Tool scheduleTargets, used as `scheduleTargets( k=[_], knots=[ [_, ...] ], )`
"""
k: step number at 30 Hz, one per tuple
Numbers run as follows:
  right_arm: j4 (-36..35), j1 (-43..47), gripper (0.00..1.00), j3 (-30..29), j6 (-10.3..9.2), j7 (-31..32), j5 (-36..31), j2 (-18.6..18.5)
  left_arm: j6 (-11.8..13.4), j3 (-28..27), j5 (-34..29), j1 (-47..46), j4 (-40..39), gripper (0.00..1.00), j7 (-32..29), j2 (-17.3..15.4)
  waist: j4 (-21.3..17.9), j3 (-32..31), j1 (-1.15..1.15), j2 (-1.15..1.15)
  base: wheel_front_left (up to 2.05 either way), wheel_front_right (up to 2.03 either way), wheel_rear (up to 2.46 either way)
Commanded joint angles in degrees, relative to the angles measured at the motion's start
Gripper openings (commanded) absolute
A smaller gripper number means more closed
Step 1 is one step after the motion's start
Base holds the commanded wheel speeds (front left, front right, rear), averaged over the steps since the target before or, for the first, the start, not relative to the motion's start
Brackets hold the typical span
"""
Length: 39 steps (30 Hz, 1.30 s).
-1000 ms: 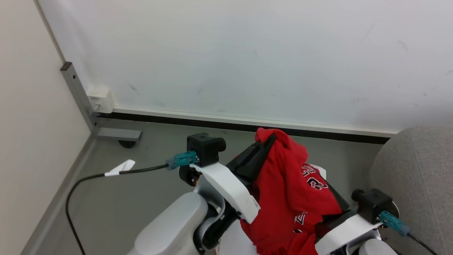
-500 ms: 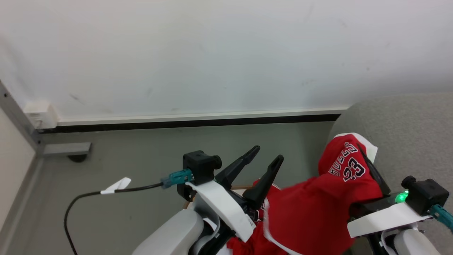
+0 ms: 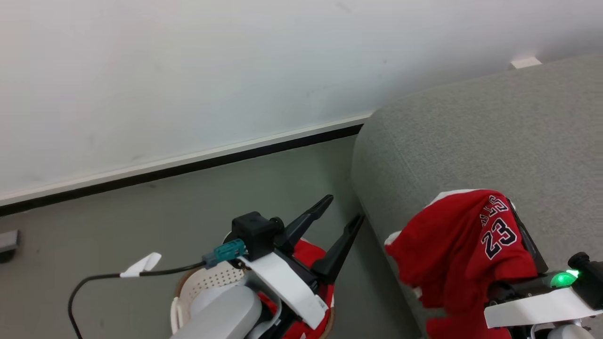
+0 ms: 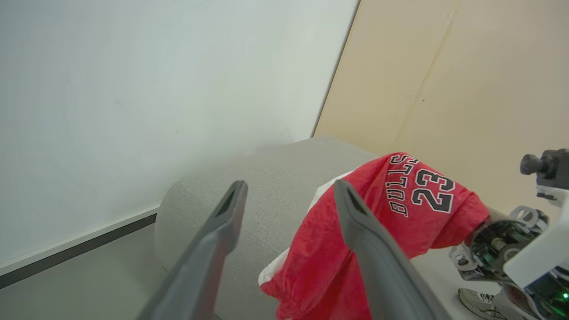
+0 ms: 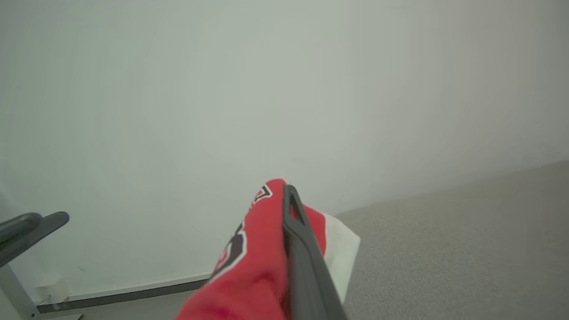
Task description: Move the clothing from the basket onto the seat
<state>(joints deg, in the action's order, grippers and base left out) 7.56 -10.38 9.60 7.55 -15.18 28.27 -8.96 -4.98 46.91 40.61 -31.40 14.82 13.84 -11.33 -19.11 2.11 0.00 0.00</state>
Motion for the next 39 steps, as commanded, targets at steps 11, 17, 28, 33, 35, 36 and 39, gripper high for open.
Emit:
scheduleTargets(
  k=[11,17,28,33,35,36,39],
  knots=[
    [-3.21,2.27,0.00,-1.31,-0.12,0.05,-0.51,0.82,-0.06,-0.69,-3.43,1.38,0.63,1.00,1.30,0.43,-5.75,1.04,0.00,0.00,0.00,0.00,0.00],
    [-3.74,-0.25,0.00,-0.47,-0.12,0.04,-1.33,0.70,-0.21,-1.01,-4.51,0.83,0.63,1.00,1.30,0.13,-6.14,2.50,0.00,0.00,0.00,0.00,0.00],
    [2.11,-20.39,0.00,0.26,-0.11,0.93,2.76,-4.33,-0.27,-0.57,-6.34,-2.70,-3.03,1.00,-1.73,-3.41,-4.13,12.77,0.00,0.00,0.00,0.00,0.00],
    [7.18,-33.42,0.00,-1.90,-0.11,3.02,7.10,-8.36,-0.34,-0.85,-7.05,-4.70,-6.46,1.00,-3.68,-6.01,-2.21,18.76,0.00,0.00,0.00,0.00,0.00],
    [9.08,-38.05,0.00,-3.22,-0.11,4.27,7.34,-10.80,-0.34,-0.99,-7.17,-5.60,-7.93,1.00,-4.53,-6.87,-1.10,21.14,0.00,0.00,0.00,0.00,0.00],
    [10.01,-40.38,0.00,-3.73,-0.11,4.66,7.56,-11.88,-0.37,-1.03,-7.38,-5.93,-8.57,1.00,-4.81,-7.29,-0.51,22.14,0.00,0.00,0.00,0.00,0.00],
    [13.61,-46.49,0.00,-7.08,-0.12,6.04,7.21,-15.67,-0.25,-1.27,-7.98,-7.36,-10.52,1.00,-5.86,-8.35,1.41,25.54,0.00,0.00,0.00,0.00,0.00]
  ],
)
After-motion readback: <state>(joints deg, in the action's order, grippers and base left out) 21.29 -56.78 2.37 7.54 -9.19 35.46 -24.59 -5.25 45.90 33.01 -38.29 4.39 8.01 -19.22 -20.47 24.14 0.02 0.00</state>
